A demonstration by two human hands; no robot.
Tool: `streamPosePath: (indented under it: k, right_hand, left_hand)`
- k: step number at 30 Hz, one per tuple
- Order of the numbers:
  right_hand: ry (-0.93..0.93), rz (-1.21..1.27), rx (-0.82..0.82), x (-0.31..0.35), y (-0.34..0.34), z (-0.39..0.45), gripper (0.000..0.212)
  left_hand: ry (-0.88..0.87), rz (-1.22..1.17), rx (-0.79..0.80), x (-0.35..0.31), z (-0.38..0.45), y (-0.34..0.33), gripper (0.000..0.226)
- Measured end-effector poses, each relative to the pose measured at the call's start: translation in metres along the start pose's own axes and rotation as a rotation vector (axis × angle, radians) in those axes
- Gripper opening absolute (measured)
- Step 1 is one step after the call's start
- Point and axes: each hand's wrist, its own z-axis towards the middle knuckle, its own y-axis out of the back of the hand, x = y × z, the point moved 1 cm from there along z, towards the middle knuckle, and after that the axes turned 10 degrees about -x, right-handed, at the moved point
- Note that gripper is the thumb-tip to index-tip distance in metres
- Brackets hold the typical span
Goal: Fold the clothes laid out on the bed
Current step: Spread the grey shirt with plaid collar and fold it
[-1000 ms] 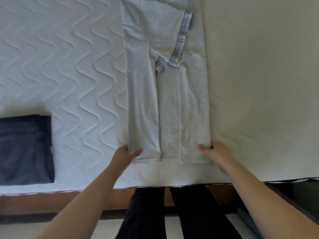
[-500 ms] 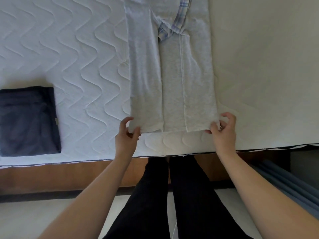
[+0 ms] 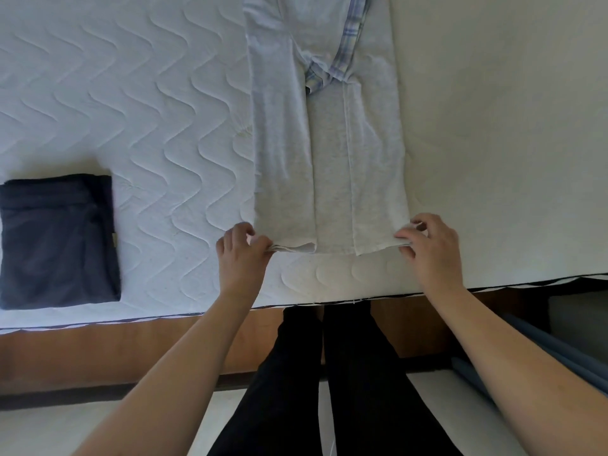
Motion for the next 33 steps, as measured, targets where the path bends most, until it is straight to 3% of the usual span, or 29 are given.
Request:
streamPosePath:
  k: [2,6,9,13,17,25,33]
  right_hand:
    - [0.086,-0.044,0.006,0.005,0.006,0.004,0.023]
    - [0.184,0.058,0.085,0.018,0.029,0.003,0.03]
    - [0.211,0.035,0.1,0.026,0.057,-0.003,0.028]
    - [0.295,0.023,0.225,0.04,0.091,-0.022,0.047]
    - [0.277,-0.031,0.426,0.056,0.117,-0.05,0.034]
    - [0.127,0.072,0.429,0.073,0.164,-0.062,0.019]
    - [0.128,0.124,0.232,0.082,0.189,0.0,0.023]
  left_hand:
    - [-0.199,-0.013,-0.021,-0.001,0.004,0.003,0.012]
    - [-0.457,-0.115,0.177,-0.004,0.008,0.025,0.034]
    - [-0.396,-0.066,0.378,-0.001,0.009,0.056,0.034]
    - [-0.332,0.007,0.576,0.004,-0.001,0.102,0.037]
    - [-0.373,0.03,0.713,0.006,-0.027,0.142,0.033]
    - [-0.349,-0.108,0.629,0.003,-0.042,0.19,0.031]
    - [-0.252,-0.126,0.499,-0.022,0.033,0.201,0.023]
